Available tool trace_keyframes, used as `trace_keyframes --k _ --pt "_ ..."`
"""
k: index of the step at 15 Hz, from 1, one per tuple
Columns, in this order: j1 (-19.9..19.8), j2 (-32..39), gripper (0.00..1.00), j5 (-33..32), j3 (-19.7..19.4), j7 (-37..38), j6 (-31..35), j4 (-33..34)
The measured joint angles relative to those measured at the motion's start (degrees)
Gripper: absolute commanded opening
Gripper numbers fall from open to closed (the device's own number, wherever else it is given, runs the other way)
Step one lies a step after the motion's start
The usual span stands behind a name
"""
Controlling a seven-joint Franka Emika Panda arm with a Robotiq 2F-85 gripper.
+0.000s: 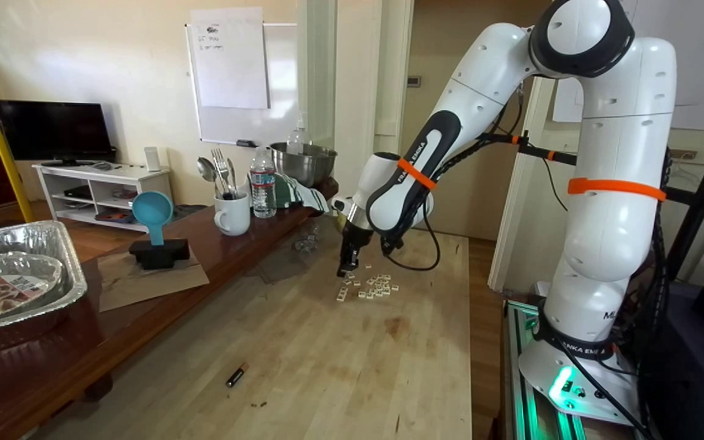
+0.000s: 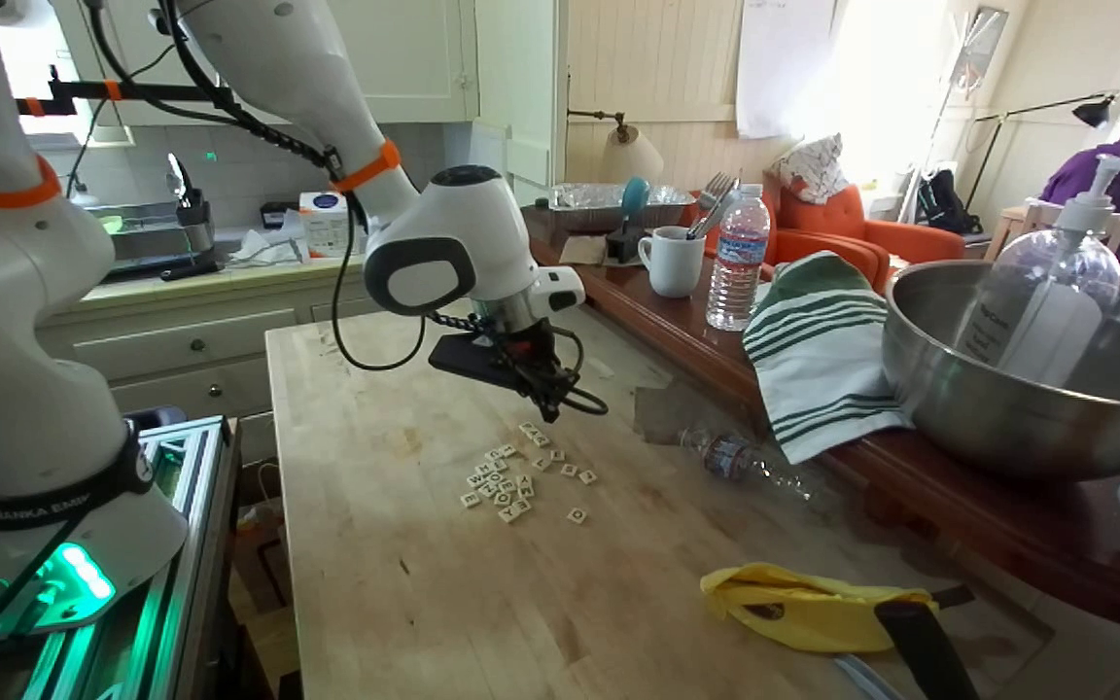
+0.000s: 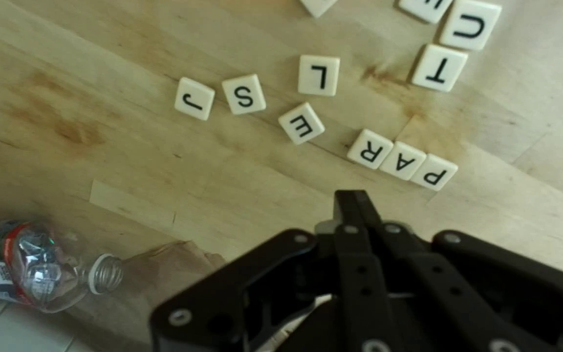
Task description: Create the word 'Part'.
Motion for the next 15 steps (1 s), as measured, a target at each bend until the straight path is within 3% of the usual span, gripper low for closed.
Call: trace_keyframes --k 15 --pt "0.0 -3.7 0.0 3.1 0.6 7.0 -4.2 -3.0"
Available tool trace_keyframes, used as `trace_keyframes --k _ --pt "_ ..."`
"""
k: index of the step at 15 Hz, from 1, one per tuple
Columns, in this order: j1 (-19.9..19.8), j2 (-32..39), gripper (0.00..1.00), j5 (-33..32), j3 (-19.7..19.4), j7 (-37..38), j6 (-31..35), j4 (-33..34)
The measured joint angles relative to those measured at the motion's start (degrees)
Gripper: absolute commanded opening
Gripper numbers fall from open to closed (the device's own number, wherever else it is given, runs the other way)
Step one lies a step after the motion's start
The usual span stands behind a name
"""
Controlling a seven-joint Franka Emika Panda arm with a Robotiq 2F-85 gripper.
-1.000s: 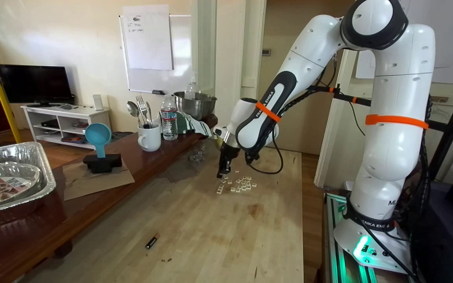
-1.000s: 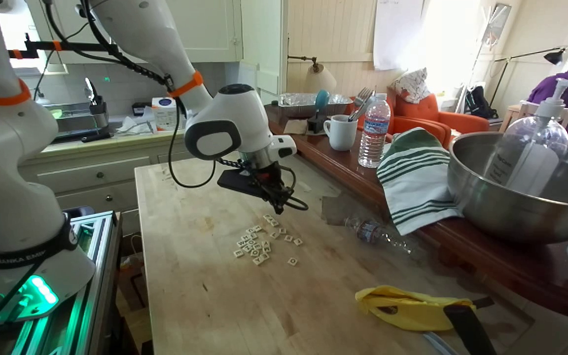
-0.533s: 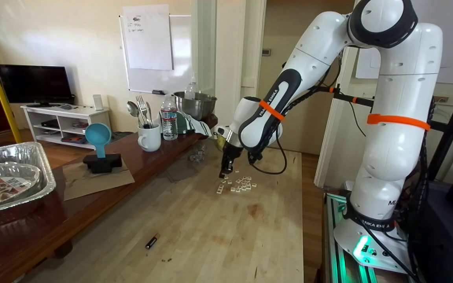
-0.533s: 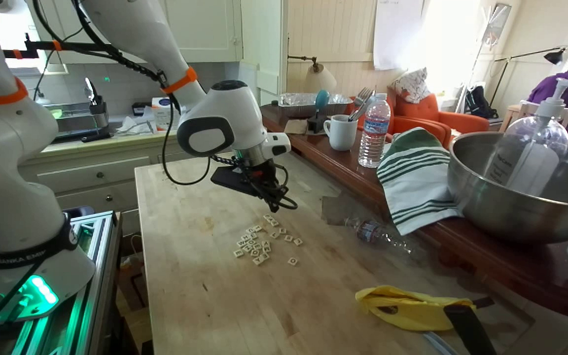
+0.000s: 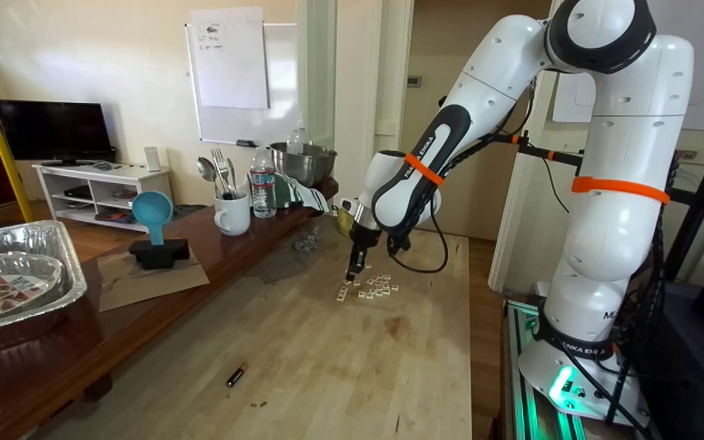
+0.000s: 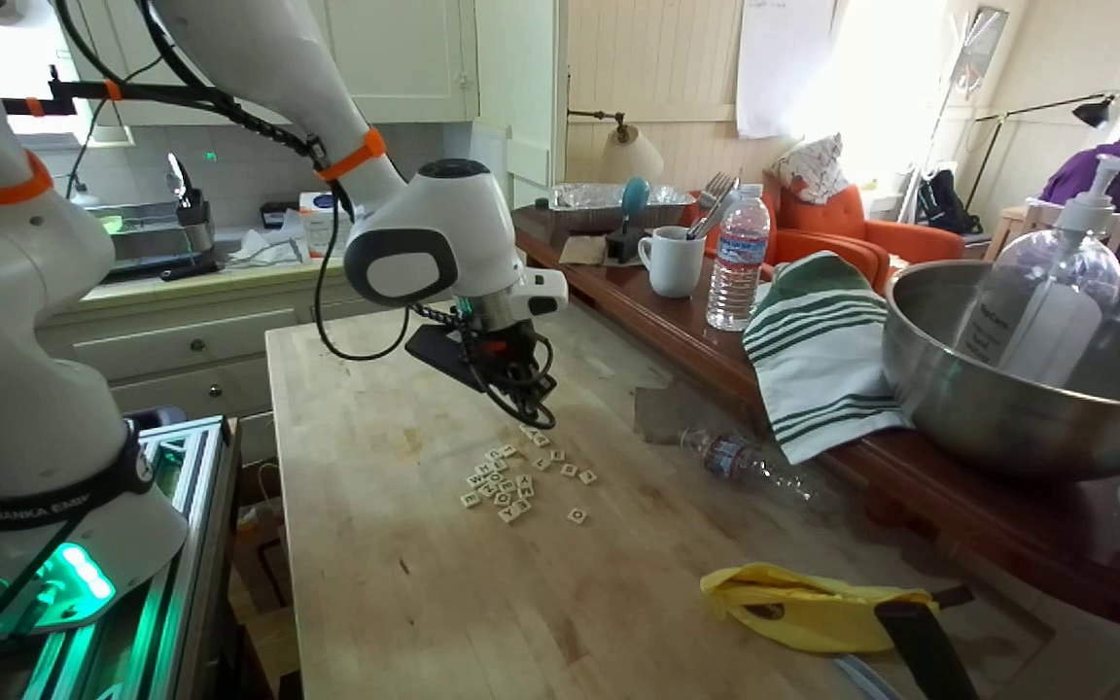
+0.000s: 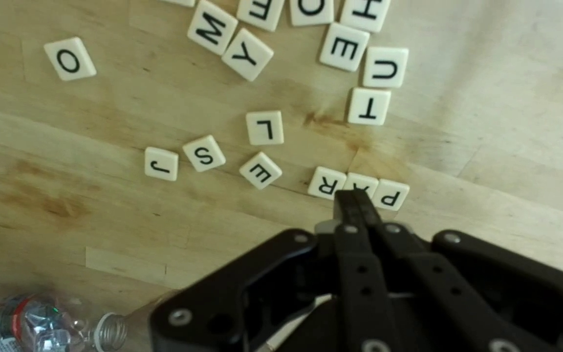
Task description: Create the word 'Part'.
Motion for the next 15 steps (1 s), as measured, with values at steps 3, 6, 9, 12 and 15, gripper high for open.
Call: trace_keyframes --k 3,6,9,12,15 --pt "0.1 0.0 0.0 0.0 0.0 2.0 -0.4 0.0" --pt "0.2 0.0 0.0 -0.1 0.0 4.0 -0.4 -0.2" --pt "0.1 0.1 0.0 -0.1 -0.1 6.2 -0.4 -0.6" --pt "0.1 0.7 0.0 -0.1 -0.2 7.8 -0.4 -1.0" --pt "2.0 1.5 0.0 -0.1 -2.5 8.6 -0.4 -1.2"
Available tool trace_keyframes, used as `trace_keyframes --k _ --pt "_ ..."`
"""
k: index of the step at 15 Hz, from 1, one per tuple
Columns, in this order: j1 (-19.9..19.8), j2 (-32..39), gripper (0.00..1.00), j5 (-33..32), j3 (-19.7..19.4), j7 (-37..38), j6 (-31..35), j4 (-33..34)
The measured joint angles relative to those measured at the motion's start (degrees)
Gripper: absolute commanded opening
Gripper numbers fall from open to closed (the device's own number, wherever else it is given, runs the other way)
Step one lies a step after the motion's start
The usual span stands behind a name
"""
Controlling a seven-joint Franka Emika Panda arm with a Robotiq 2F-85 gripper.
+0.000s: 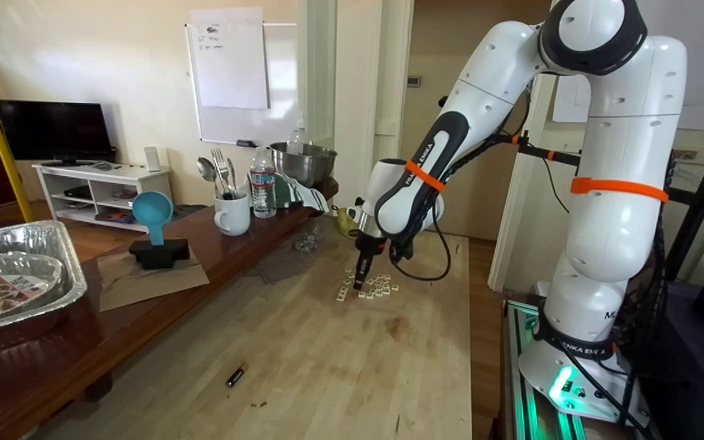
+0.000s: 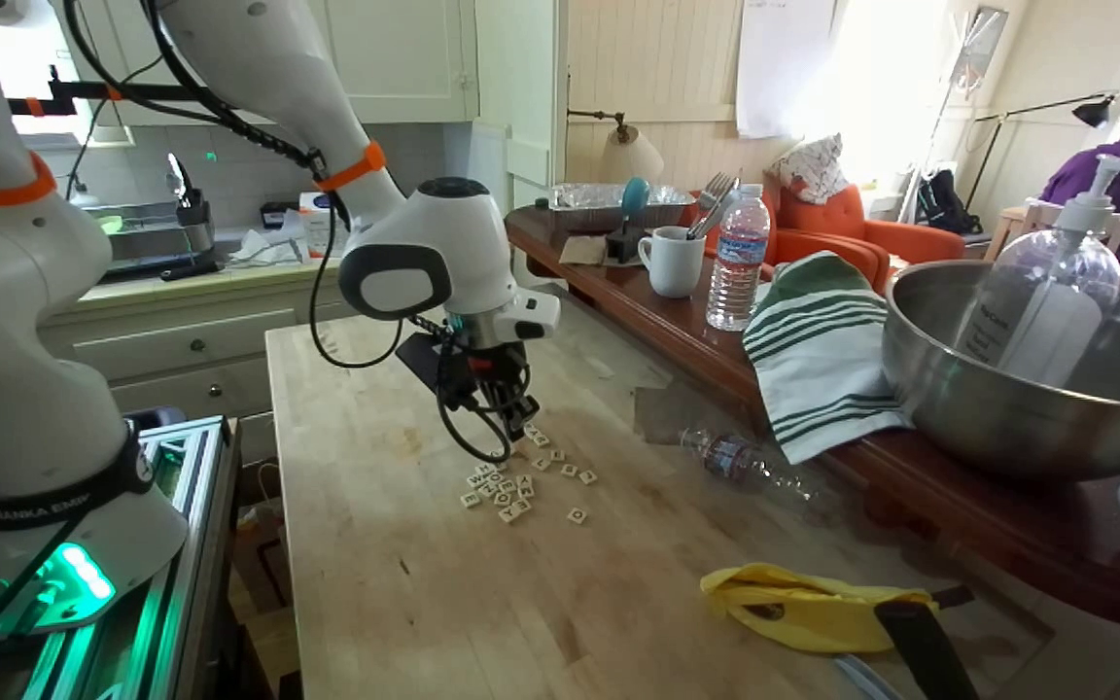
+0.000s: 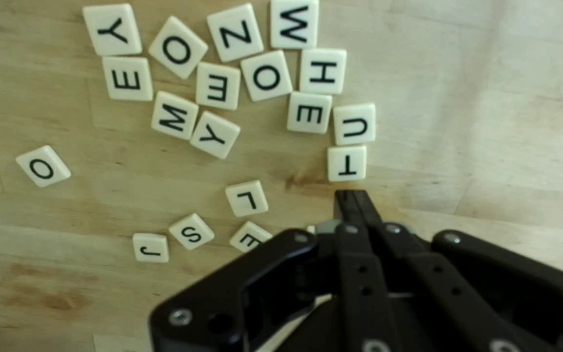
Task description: Create the word 'Part'.
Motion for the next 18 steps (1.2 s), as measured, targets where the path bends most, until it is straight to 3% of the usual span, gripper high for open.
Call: trace_keyframes --k 5,18 --pt "3.2 1.4 0.0 0.0 -4.0 0.6 0.0 0.0" --pt "5.0 3.4 0.0 -1.1 -8.4 4.8 0.0 2.5"
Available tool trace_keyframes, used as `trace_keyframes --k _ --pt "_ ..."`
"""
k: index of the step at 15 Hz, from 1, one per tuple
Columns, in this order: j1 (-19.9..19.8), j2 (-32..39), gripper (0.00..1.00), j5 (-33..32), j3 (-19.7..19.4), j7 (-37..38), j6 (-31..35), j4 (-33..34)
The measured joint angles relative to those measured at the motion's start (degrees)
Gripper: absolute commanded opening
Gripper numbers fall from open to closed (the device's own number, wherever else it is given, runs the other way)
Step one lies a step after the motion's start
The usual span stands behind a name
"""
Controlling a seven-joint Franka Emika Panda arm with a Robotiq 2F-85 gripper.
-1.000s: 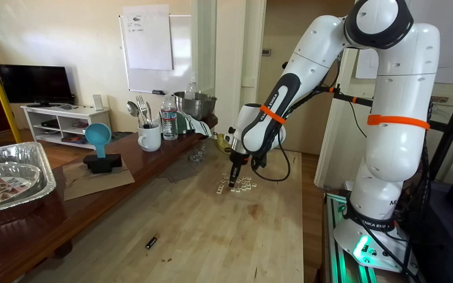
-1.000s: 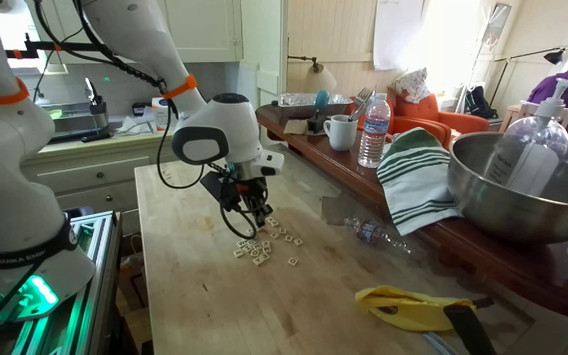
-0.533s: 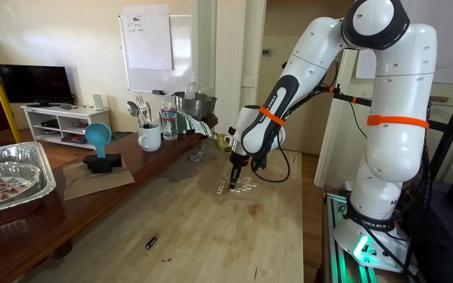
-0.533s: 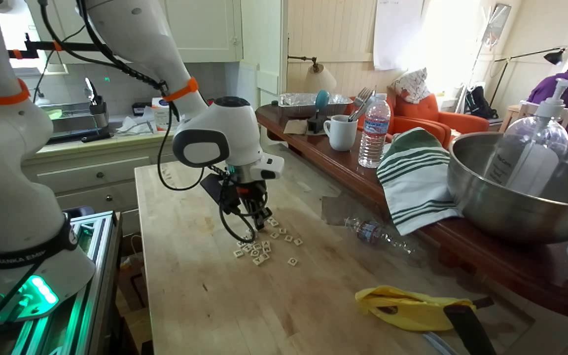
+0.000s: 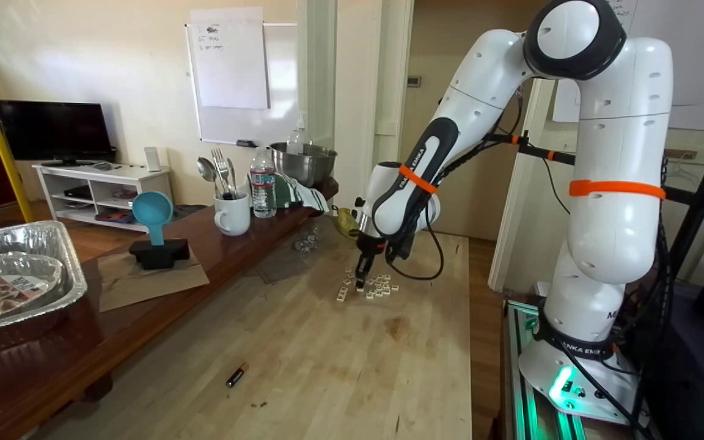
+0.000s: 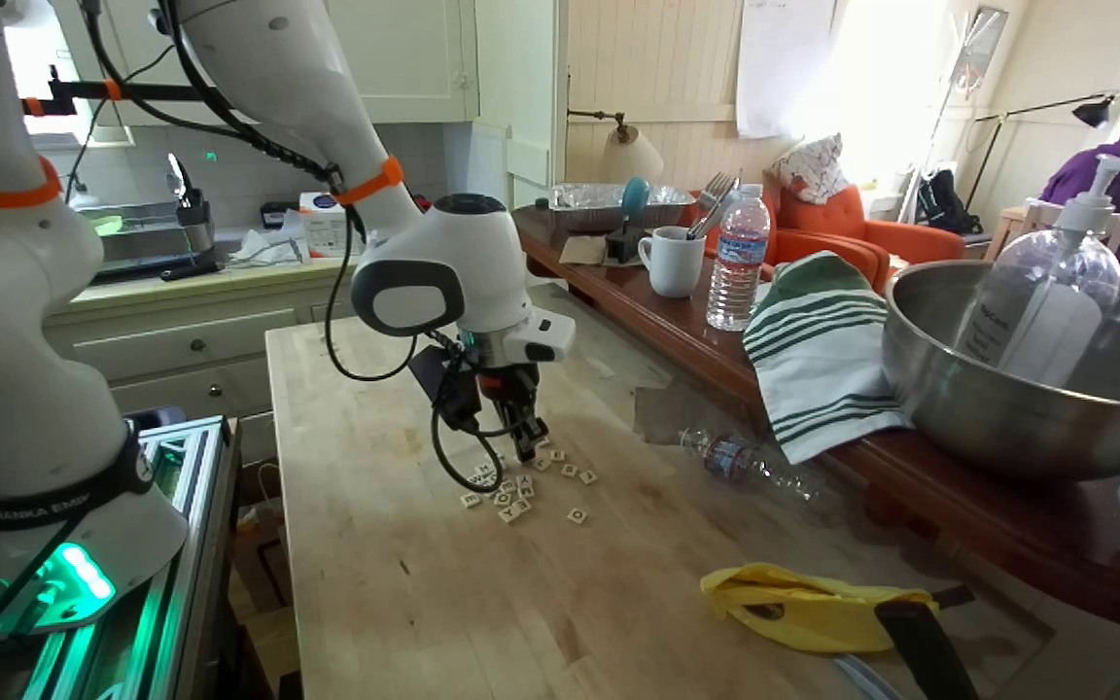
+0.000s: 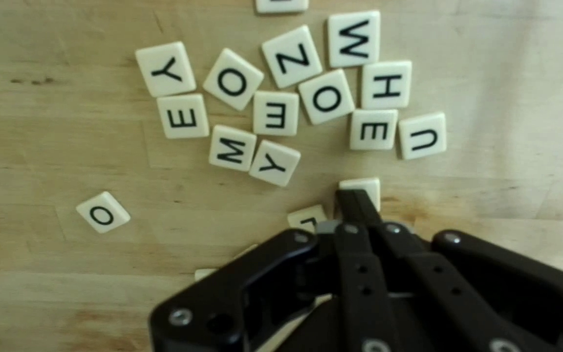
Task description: Create the word 'Part'.
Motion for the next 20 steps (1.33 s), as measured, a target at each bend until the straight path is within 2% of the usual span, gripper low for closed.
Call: trace_keyframes --k 20 --pt "0.1 7.5 0.0 0.2 -0.7 7.8 0.4 10.7"
